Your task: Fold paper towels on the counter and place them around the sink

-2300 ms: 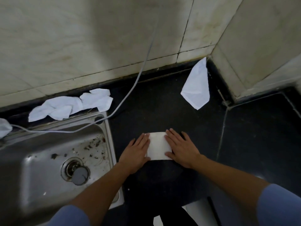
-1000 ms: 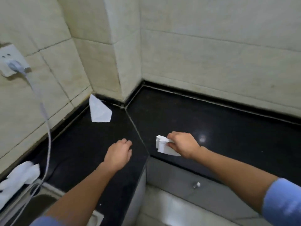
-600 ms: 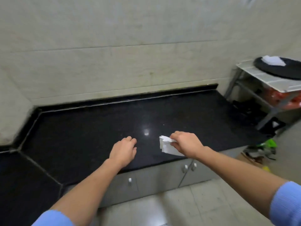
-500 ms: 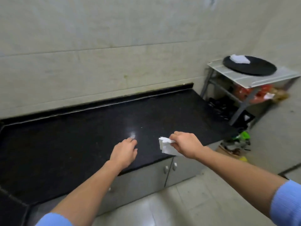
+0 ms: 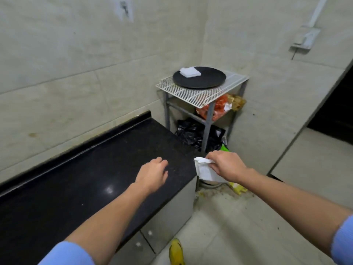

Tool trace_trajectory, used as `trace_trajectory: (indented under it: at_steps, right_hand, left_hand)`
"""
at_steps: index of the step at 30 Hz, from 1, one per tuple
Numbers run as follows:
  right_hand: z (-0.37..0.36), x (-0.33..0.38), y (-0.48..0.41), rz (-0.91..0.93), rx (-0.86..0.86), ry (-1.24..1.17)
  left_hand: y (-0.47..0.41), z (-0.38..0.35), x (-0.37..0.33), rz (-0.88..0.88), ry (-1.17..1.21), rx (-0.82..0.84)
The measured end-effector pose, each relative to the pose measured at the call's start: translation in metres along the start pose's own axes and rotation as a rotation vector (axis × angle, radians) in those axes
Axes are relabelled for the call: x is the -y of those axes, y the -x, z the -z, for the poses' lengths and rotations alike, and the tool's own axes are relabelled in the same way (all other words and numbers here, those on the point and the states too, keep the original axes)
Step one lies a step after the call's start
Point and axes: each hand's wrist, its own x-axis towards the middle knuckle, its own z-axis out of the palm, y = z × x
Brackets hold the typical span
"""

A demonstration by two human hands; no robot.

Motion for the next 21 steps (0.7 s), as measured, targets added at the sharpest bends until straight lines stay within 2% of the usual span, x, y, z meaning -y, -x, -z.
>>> trace_trajectory:
  at_steps: [11, 21]
  right_hand:
    - [0.057, -0.141, -0.17, -0.117, -0.168, -0.02]
    - [0.114, -0.241, -0.326, -0.112, -0.31, -0.017]
  left_hand:
    - [-0.252, 0.024, 0.021, -0.154, 0.018, -0.096]
    - [-0.404, 0.04, 0.044, -0.038, 0.135, -0.179]
